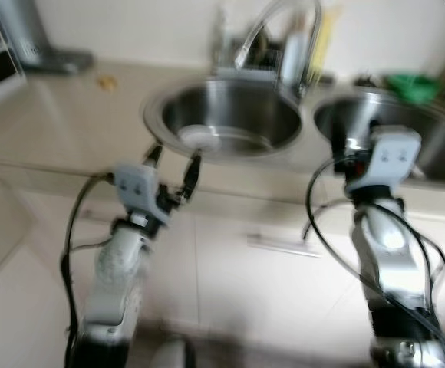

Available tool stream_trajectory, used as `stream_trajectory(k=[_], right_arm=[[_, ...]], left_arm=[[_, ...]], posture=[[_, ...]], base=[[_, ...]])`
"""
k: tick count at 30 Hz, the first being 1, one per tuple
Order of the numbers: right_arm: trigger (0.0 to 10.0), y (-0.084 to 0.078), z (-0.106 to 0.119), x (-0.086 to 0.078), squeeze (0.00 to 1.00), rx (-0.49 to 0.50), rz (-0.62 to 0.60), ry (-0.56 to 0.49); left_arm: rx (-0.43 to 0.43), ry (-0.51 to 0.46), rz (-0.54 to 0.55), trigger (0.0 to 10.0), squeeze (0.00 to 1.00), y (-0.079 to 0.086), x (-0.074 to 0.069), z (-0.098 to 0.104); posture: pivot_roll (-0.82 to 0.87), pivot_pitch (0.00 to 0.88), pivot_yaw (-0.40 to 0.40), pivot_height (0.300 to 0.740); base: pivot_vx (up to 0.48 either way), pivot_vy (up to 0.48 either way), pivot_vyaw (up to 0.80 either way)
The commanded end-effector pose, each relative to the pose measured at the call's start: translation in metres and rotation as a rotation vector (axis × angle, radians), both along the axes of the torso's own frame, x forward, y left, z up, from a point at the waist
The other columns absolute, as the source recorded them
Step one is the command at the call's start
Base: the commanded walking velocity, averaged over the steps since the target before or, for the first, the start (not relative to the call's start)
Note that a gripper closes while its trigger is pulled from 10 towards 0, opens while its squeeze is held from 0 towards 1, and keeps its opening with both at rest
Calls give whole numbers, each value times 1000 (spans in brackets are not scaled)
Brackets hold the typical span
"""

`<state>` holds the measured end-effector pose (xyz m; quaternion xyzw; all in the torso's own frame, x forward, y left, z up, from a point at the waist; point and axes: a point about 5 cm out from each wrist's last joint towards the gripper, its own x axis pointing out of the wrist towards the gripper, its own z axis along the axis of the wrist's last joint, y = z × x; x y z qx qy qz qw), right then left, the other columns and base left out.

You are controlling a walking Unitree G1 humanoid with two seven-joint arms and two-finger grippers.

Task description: Kitchen organization

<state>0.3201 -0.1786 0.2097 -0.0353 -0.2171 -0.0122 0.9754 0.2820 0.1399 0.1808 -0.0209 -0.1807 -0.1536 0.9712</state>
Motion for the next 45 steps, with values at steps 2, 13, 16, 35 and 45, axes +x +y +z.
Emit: stream_trajectory(k=[2,13,16,35,45], right_arm=[[10000,-4,7,-2,0,-9,-26,-30],[10000,-8,-22,-14,0,6,-43,80],[10000,-8,-27,-17,0,-3,-44,92],[10000,-16,-80,-53,0,-73,-129,272],[10000,-12,-105,-64,0,-173,-125,361]], left_arm=[[7,-40,-20,10000,0,-5,1,9],[-13,41,-38,10000,0,-4,-2,-7],[-13,50,-39,10000,0,-5,-3,-9],[84,157,-111,10000,0,-13,-17,-43],[212,303,-176,10000,0,-15,-40,-89]], posture=[[22,0,-23,740],[19,0,-25,740],[19,0,-25,740],[7,0,-23,740],[-2,0,-15,740]], base=[[0,0,0],[0,248,-489],[0,454,-800],[0,119,-800],[0,0,-800]])
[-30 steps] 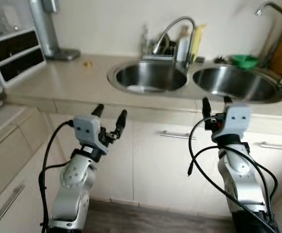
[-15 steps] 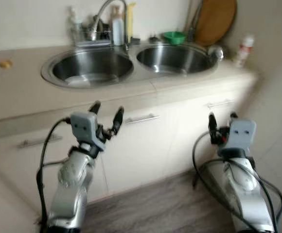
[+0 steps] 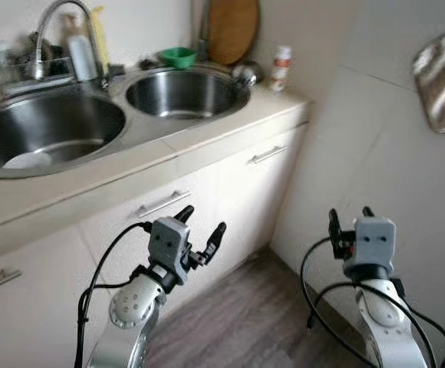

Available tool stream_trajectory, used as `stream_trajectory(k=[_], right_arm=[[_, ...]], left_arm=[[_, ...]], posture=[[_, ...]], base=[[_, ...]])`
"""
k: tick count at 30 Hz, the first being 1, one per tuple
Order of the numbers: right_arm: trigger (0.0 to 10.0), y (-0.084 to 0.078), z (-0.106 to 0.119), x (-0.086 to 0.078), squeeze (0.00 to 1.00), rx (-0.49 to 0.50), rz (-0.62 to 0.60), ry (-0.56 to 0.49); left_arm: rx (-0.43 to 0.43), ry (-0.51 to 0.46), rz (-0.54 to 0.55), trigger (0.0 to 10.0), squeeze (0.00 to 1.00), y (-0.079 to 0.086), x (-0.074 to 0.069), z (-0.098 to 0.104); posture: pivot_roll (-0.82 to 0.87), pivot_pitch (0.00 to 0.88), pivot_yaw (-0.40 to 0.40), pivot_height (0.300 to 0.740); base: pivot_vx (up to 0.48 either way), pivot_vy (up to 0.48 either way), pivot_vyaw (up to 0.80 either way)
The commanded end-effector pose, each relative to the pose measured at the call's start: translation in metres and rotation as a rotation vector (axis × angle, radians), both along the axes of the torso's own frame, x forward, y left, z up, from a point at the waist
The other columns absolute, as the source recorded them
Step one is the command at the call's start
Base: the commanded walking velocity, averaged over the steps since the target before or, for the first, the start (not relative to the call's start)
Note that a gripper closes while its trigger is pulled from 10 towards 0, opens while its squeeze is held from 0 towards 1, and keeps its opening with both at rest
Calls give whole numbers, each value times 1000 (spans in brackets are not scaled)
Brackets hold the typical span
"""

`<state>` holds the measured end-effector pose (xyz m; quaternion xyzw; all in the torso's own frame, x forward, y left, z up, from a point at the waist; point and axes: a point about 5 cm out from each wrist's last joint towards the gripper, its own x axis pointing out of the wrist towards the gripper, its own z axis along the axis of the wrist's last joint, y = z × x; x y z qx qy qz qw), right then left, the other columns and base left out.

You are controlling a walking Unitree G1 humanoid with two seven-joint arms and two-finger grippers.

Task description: Kitchen organization

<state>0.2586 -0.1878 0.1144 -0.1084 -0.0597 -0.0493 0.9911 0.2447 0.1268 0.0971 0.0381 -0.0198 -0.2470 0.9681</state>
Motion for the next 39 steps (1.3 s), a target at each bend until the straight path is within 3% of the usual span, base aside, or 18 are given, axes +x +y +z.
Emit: stream_trajectory(k=[1,4,6,8,16,23,26,27,29,32,36,39], right_arm=[[10000,-1,-16,-4,0,-58,7,79],[10000,4,-41,-9,0,-119,49,210],[10000,7,-50,-12,0,-102,68,251],[10000,14,-61,-15,0,-156,124,305],[10000,20,-79,-19,0,-230,167,401],[10000,35,-77,-17,0,-270,225,404],[10000,37,-67,-17,0,-261,211,360],[10000,37,-67,-21,0,-188,184,403],[10000,30,-76,-27,0,-192,150,420],[10000,23,-71,-28,0,-130,111,391],[10000,16,-77,-32,0,-105,53,411],[10000,23,-74,-37,0,-192,77,399]], left_arm=[[20,31,-5,10000,0,-1,-5,-9],[49,91,0,10000,0,1,-13,-27],[75,135,7,10000,0,1,-17,-37],[85,160,7,10000,0,0,-21,-44],[115,220,29,10000,0,0,-28,-61],[135,230,37,10000,0,-2,-21,-60],[38,264,69,10000,0,4,-29,-55],[-55,315,82,10000,0,6,-29,-57],[-109,372,118,10000,0,17,-27,-63],[2,349,55,10000,0,20,-31,-65],[3,346,91,10000,0,18,-27,-63],[42,317,92,10000,0,14,-37,-60]], posture=[[-4,0,-15,740],[-4,0,-17,740],[-2,0,-18,740],[-4,0,-16,740],[-1,0,-19,740],[6,0,-5,740],[-25,0,-13,740],[-17,0,14,740],[-7,0,20,740],[-41,0,41,740],[-10,0,35,740],[0,0,30,740]], base=[[0,0,-800],[0,0,-800],[0,0,-800],[0,0,-800],[0,0,-462],[0,0,0],[0,0,0],[0,0,0],[0,0,0],[0,0,0],[0,0,0],[0,0,0]])
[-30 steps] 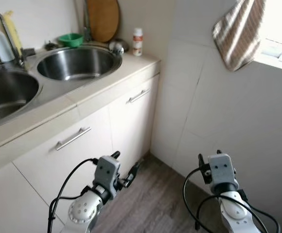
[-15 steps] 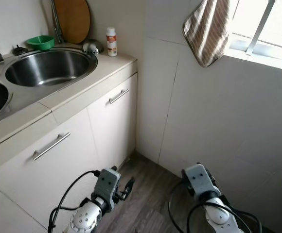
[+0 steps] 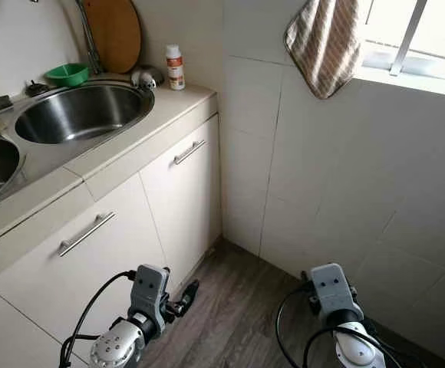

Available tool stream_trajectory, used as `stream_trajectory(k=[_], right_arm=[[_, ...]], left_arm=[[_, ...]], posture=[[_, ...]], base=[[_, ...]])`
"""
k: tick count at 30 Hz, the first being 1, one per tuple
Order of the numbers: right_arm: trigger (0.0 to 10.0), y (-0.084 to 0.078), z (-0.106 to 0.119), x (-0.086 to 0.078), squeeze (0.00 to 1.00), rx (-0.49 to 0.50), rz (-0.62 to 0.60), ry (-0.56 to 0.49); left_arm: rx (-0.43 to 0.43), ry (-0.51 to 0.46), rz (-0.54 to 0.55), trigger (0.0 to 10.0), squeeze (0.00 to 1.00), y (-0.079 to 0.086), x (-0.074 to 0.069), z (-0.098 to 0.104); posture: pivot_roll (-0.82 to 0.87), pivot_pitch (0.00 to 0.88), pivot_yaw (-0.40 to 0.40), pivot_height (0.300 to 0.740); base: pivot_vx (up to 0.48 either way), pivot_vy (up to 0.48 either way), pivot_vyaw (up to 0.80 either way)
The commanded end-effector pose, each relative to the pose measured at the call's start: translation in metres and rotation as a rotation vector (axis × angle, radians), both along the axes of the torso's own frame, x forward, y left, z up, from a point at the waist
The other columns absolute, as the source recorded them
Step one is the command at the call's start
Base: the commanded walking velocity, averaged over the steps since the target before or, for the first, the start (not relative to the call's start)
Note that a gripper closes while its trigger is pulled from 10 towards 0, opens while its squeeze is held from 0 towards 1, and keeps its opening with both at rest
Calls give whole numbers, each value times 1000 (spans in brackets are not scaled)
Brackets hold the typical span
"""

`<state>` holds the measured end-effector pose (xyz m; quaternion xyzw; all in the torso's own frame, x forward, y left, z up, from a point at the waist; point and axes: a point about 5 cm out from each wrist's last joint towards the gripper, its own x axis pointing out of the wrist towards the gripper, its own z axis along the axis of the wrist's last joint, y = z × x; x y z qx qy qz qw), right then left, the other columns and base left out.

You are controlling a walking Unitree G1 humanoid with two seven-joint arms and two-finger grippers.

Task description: Kitchen organization

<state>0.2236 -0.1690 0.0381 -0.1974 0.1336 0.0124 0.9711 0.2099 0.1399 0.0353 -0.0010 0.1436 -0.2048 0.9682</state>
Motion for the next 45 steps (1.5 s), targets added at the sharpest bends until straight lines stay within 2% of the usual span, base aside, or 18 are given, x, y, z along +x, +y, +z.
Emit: stream_trajectory(k=[1,5,8,14,24,36,45], right_arm=[[10000,4,5,-3,0,-34,20,-22],[10000,-2,8,-1,0,-9,5,-34],[10000,0,14,3,0,7,28,-63],[10000,1,30,6,0,-73,65,-158],[10000,-3,35,13,0,-119,75,-195],[10000,-4,36,21,0,-117,60,-210],[10000,-5,36,21,0,-120,64,-205]], left_arm=[[49,-34,-13,10000,0,2,-7,4],[27,-66,27,10000,0,6,-6,10],[72,-66,37,10000,0,5,-3,10],[93,-97,67,10000,0,5,-9,19],[113,-95,79,10000,0,-1,0,16],[130,-96,73,10000,0,-3,7,13],[121,-97,78,10000,0,-3,8,13]], posture=[[4,0,21,740],[8,0,13,740],[16,0,3,740],[6,0,-6,740],[-3,0,-23,740],[-7,0,-19,740],[-11,0,-23,740]], base=[[0,0,0],[0,0,0],[0,0,0],[0,0,0],[0,0,0],[0,0,0],[0,0,-450]])
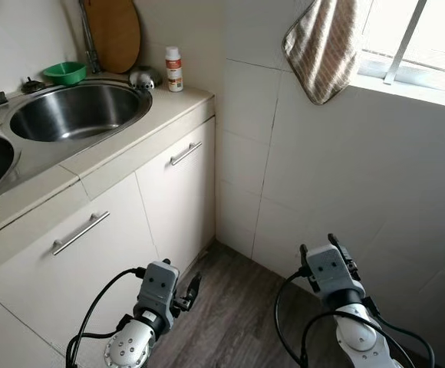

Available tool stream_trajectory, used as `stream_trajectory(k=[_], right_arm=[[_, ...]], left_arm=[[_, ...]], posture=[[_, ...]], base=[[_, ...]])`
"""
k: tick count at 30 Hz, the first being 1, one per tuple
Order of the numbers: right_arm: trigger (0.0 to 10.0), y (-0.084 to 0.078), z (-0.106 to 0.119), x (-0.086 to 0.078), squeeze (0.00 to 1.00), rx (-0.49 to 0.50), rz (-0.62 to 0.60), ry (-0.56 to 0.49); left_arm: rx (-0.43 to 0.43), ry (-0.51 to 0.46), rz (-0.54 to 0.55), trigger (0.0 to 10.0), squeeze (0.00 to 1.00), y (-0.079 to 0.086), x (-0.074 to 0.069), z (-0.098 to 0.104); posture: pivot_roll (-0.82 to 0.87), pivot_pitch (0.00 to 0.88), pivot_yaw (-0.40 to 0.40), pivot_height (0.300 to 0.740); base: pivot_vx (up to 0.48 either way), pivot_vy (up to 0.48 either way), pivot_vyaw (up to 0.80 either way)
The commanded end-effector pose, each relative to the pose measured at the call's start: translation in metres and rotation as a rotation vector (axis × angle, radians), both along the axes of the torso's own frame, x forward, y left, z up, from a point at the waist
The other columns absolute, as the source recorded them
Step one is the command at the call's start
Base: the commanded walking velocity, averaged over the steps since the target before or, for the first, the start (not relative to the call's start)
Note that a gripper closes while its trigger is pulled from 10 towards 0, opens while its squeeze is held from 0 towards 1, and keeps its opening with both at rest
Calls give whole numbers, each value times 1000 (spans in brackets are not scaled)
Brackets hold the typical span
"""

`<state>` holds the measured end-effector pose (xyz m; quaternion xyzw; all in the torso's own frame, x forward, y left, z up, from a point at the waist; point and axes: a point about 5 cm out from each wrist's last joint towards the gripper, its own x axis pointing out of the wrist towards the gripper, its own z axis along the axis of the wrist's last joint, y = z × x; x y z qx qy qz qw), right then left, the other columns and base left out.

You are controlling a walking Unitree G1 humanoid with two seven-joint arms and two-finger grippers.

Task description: Kitchen organization

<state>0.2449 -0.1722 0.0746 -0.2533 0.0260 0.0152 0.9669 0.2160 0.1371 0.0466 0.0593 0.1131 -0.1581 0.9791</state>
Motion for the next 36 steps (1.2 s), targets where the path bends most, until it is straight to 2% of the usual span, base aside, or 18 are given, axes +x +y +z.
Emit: stream_trajectory(k=[1,7,23,31,36], right_arm=[[10000,-2,-1,0,0,-14,0,4],[10000,-2,-4,0,0,33,-7,21],[10000,-2,-1,3,0,10,0,9],[10000,-2,0,5,0,5,-7,5],[10000,-1,1,6,0,-17,6,-10]], left_arm=[[4,-11,-1,10000,0,-1,1,1],[4,-10,-3,10000,0,-1,0,1],[10,-19,-18,10000,0,-3,2,2],[12,-24,-16,10000,0,-3,3,2],[7,-26,-14,10000,0,-2,3,2]], posture=[[-11,0,-22,740],[-7,0,-23,740],[-2,0,-25,740],[1,0,-25,740],[0,0,-24,740]], base=[[0,0,-625],[0,0,-739],[0,0,-800],[0,-480,-800],[0,0,-586]])
